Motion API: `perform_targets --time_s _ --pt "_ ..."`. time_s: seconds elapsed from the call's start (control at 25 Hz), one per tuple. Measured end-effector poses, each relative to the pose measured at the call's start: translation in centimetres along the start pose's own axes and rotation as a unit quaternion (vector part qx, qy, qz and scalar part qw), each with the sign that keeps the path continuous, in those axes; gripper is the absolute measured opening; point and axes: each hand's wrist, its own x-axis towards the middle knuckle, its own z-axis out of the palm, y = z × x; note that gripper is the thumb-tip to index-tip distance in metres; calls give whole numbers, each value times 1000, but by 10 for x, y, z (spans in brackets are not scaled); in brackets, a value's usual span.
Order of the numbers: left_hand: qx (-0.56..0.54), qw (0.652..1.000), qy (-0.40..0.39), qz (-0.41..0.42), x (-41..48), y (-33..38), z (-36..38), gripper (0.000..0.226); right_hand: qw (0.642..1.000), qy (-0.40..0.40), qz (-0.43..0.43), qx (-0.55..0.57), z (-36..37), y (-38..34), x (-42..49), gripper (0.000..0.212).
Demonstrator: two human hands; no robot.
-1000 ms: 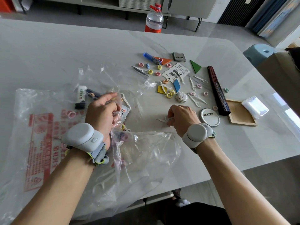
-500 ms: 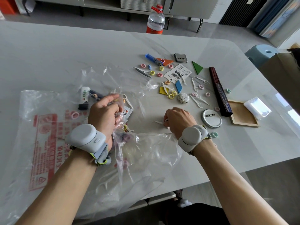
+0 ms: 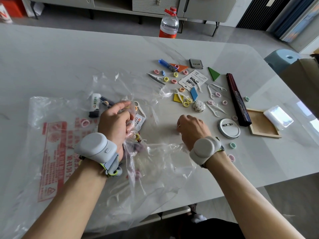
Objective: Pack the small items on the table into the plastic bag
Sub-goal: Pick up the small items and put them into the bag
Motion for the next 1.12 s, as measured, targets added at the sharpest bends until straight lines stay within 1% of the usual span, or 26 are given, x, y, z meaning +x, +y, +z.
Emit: perform_targets --time_s 0.08,0.12,0.2,0.28,0.32,0.4,0.44,0.52,0.56,0.6,0.64,0.68,0.76,0.8,0.84,0.88,0.96,1.0,1.08,1.12 --pt "-4 1000 -1 6 -1 1 0 46 992 6 53 112 -4 5 6 15" --pt "-3 1000 0 7 -1 2 0 45 979 6 73 190 -6 3 7 12" --pt "-3 1000 5 8 -1 3 -1 46 936 -16 87 340 -8 -12 6 10" --pt "-1 1000 5 9 0 3 -3 47 900 -37 68 430 -8 -34 3 9" --pt "0 1000 4 11 0 4 -5 47 889 -46 47 454 -8 -44 2 8" --pt "-1 1000 3 17 1 7 -9 47 884 -80 -25 460 -10 -60 1 10" --pt "-2 1000 3 20 1 8 -12 46 888 -111 -68 441 -11 -66 0 12" --pt "-8 1000 0 20 1 11 -17 46 903 -170 -158 362 -11 -74 -4 16" --pt "-14 1000 -2 18 0 12 -19 45 911 -181 -193 318 -9 -75 -6 20" --pt "-21 1000 -4 14 0 13 -20 44 912 -186 -208 301 -7 -75 -7 23" --pt "-28 1000 -5 12 -1 14 -20 44 903 -195 -205 325 -5 -72 -9 27" --pt "-31 999 -3 11 -2 15 -20 44 878 -211 -180 390 -5 -70 -10 29" --pt "-29 999 -4 14 -3 15 -18 44 813 -233 -129 518 -5 -65 -13 34" --pt "-27 999 -5 16 -3 14 -17 45 804 -221 -116 540 -5 -63 -13 35" --pt "-22 1000 -9 17 -4 13 -15 46 807 -202 -105 544 -7 -59 -15 35" --pt "-16 1000 -10 17 -4 12 -12 47 822 -177 -96 533 -8 -54 -17 33" --pt "-15 1000 -13 16 -6 9 -7 48 870 -114 -65 475 -13 -41 -24 25" --pt "-21 1000 -18 12 -8 9 -3 48 902 -75 -45 423 -15 -29 -28 22" --pt "-19 1000 -18 11 -9 8 -2 47 965 0 15 263 -15 2 -30 16" --pt "-12 1000 -17 14 -11 8 0 47 982 22 61 176 -18 21 -33 15"
